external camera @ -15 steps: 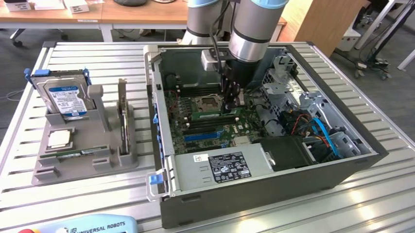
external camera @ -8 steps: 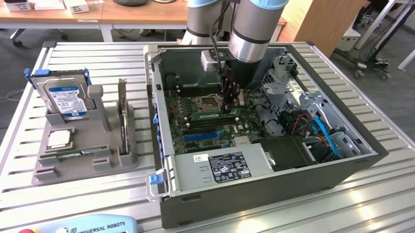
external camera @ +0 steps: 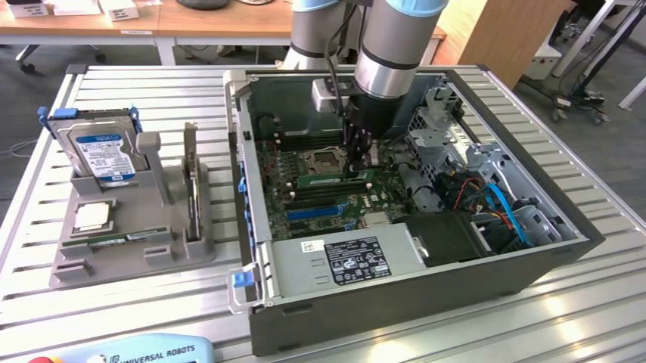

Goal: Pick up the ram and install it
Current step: 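Insert the ram into the slot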

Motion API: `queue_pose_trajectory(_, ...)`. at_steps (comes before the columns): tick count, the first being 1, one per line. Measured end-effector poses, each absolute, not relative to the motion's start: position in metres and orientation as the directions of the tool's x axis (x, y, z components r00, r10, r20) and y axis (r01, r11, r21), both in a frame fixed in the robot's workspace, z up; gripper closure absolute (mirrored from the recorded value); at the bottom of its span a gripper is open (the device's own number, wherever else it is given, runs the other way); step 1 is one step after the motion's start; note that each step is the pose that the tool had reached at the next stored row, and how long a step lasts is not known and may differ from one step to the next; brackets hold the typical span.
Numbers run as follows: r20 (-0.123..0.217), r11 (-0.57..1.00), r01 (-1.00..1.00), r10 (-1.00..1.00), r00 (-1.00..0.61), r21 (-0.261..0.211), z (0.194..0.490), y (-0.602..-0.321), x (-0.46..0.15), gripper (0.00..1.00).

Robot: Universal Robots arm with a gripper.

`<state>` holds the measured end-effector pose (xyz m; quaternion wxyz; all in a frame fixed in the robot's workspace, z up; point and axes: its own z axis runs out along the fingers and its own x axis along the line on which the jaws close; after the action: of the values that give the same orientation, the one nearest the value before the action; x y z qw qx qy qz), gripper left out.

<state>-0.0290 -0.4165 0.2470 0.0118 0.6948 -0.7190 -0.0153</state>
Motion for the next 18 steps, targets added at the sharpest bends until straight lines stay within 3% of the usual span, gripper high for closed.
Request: queue_pose_trajectory(18, -0.005, 0.024, -1.000, -1.000, -0.025, 0.017, 0.2436, -0.4161, -0.0330, 0.89)
